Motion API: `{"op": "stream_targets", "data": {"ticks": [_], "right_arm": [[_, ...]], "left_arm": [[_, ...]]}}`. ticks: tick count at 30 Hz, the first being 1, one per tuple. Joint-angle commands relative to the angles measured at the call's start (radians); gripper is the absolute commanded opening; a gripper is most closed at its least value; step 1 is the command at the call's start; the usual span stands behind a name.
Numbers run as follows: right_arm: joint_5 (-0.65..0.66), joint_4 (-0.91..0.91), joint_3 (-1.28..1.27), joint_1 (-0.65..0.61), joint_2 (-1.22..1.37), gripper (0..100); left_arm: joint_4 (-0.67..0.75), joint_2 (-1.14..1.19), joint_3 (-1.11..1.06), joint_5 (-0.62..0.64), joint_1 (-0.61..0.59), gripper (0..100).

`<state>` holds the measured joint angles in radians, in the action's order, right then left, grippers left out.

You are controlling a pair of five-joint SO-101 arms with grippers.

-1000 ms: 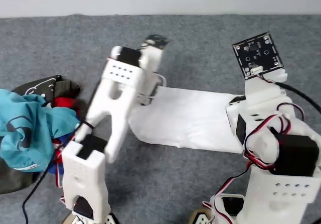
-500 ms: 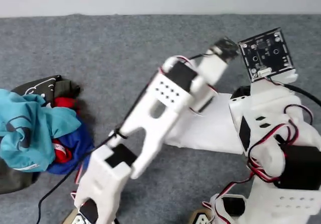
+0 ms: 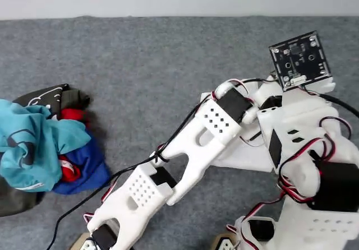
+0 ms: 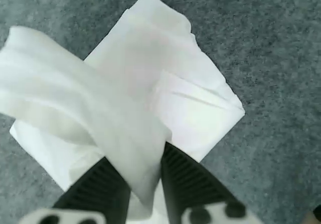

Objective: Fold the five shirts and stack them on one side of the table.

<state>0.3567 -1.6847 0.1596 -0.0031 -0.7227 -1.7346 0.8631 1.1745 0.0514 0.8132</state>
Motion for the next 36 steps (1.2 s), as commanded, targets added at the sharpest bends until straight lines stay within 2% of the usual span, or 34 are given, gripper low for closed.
{"op": "stream_targets", "data": {"ticks": [1, 12, 25, 31, 36], "right_arm": [[-0.005, 0.010, 0.040, -0.012, -0.013, 1.8], [-0.003, 0.008, 0.038, -0.007, -0.013, 1.8], [-0.003, 0.008, 0.038, -0.012, -0.004, 1.8], [-0.003, 0.010, 0.005, -0.012, -0.007, 1.8], [-0.003, 0.008, -0.038, -0.008, -0.015, 1.8]], "left_arm": [[0.012, 0.009, 0.065, -0.009, 0.023, 1], [0.074, 0.147, 0.173, -0.009, 0.077, 1], [0.176, 0.226, 0.177, -0.011, 0.089, 2], [0.176, 0.224, 0.177, -0.003, 0.084, 16], [0.175, 0.222, 0.177, -0.009, 0.077, 16]]}}
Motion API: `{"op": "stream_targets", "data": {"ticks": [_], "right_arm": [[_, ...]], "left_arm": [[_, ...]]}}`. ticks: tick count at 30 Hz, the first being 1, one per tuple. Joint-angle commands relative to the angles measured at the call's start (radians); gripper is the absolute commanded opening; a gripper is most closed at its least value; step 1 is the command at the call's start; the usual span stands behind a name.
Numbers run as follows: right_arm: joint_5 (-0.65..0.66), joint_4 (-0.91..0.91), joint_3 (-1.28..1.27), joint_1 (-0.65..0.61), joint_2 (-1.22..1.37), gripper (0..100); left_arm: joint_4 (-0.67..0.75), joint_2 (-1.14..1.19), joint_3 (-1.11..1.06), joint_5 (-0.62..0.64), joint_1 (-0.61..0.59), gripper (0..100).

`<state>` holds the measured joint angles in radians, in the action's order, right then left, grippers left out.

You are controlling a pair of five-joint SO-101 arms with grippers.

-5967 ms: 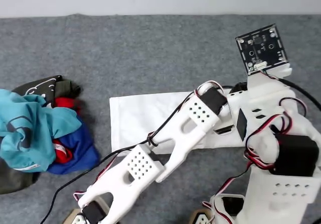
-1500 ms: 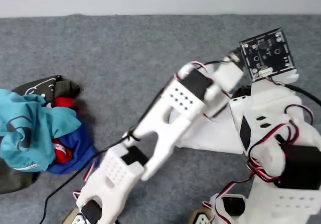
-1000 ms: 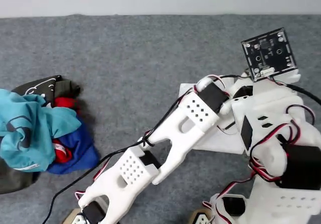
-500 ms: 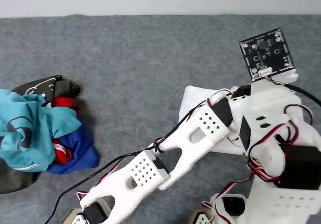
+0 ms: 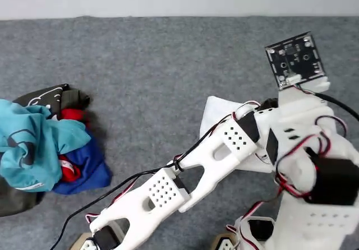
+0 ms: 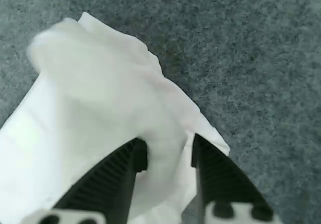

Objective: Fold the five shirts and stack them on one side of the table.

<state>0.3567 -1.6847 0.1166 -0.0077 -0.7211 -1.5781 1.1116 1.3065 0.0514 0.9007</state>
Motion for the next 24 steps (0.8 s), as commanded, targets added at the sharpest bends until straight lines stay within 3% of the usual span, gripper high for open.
{"op": "stream_targets", "data": {"ticks": [1, 7, 12, 24], "right_arm": [[-0.003, 0.008, 0.008, -0.002, -0.016, 1.8], [-0.003, 0.012, 0.009, -0.007, -0.016, 1.8], [-0.003, 0.019, 0.009, -0.007, -0.016, 1.8], [-0.003, 0.021, 0.009, -0.008, -0.015, 1.8]], "left_arm": [[0.018, -0.026, 0.048, -0.009, -0.018, 16], [-0.057, -0.026, 0.180, -0.017, -0.097, 11], [-0.127, -0.026, 0.229, -0.106, -0.149, 5], [-0.132, 0.026, 0.051, -0.201, -0.129, 1]]}}
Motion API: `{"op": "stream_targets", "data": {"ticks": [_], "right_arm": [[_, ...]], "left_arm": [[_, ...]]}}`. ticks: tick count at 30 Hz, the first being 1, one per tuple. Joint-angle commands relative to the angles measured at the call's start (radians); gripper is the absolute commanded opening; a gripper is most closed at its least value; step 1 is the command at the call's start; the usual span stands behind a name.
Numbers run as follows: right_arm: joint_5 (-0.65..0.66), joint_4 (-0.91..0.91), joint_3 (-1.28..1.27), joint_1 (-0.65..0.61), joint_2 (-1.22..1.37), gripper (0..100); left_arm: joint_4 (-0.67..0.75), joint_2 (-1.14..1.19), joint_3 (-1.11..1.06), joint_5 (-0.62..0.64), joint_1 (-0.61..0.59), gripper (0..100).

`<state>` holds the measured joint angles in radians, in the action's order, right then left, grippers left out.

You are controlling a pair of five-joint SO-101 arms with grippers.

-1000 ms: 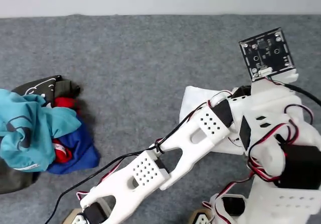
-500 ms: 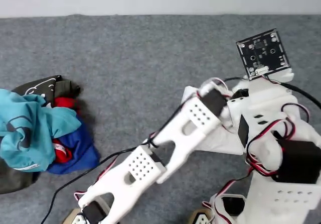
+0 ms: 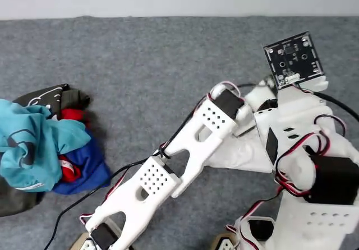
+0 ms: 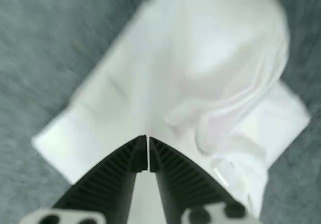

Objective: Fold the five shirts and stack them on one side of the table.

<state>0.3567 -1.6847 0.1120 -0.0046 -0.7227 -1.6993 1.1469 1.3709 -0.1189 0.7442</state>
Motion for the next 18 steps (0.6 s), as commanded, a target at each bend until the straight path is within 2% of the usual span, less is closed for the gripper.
{"op": "stream_targets", "data": {"ticks": [1, 12, 18], "right_arm": [[-0.003, 0.021, 0.012, -0.012, -0.013, 1.8], [-0.003, 0.021, 0.012, -0.010, -0.013, 1.8], [-0.003, 0.021, 0.012, -0.010, -0.013, 1.8]], "left_arm": [[-0.011, -0.005, -0.019, -0.031, 0.041, 1], [-0.055, -0.075, 0.058, -0.087, 0.245, 1], [-0.054, -0.112, 0.056, -0.089, 0.265, 1]]}}
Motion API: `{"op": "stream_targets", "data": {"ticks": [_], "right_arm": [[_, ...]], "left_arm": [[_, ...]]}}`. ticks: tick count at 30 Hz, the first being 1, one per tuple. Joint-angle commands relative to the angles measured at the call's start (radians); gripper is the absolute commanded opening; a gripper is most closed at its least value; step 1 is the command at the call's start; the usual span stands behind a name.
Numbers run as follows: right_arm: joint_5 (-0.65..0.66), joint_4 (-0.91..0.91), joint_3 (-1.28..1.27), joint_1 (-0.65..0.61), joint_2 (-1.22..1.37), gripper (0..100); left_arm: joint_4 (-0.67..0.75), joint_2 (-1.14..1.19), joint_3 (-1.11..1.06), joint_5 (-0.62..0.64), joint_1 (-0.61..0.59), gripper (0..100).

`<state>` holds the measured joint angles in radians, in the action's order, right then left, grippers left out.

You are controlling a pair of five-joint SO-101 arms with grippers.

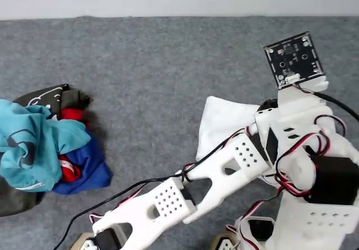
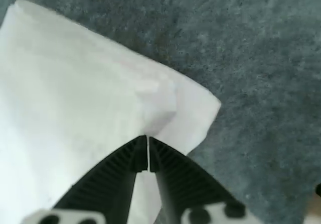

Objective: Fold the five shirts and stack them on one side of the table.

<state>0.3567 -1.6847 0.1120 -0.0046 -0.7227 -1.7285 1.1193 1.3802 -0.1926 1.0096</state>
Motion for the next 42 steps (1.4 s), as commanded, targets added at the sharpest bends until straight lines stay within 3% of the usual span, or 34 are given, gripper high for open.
{"op": "stream_targets", "data": {"ticks": [1, 10, 18, 25, 34, 42], "right_arm": [[-0.003, 0.021, 0.012, -0.010, -0.013, 1.8], [-0.003, 0.022, 0.012, -0.010, -0.012, 1.9], [-0.003, 0.038, 0.008, -0.007, -0.012, 1.8], [-0.003, 0.039, 0.008, -0.005, -0.010, 1.8], [-0.002, 0.042, 0.006, -0.010, -0.001, 1.9], [-0.003, 0.128, -0.117, -0.010, -0.002, 2.0]], "left_arm": [[-0.025, -0.084, 0.047, -0.015, -0.008, 1], [-0.023, -0.063, 0.027, -0.008, -0.106, 1], [-0.026, 0.017, 0.008, -0.008, 0.012, 1], [-0.028, 0.032, -0.030, -0.012, 0.026, 1], [-0.021, 0.021, 0.171, -0.014, -0.160, 1], [0.018, 0.025, 0.177, -0.009, -0.331, 1]]}}
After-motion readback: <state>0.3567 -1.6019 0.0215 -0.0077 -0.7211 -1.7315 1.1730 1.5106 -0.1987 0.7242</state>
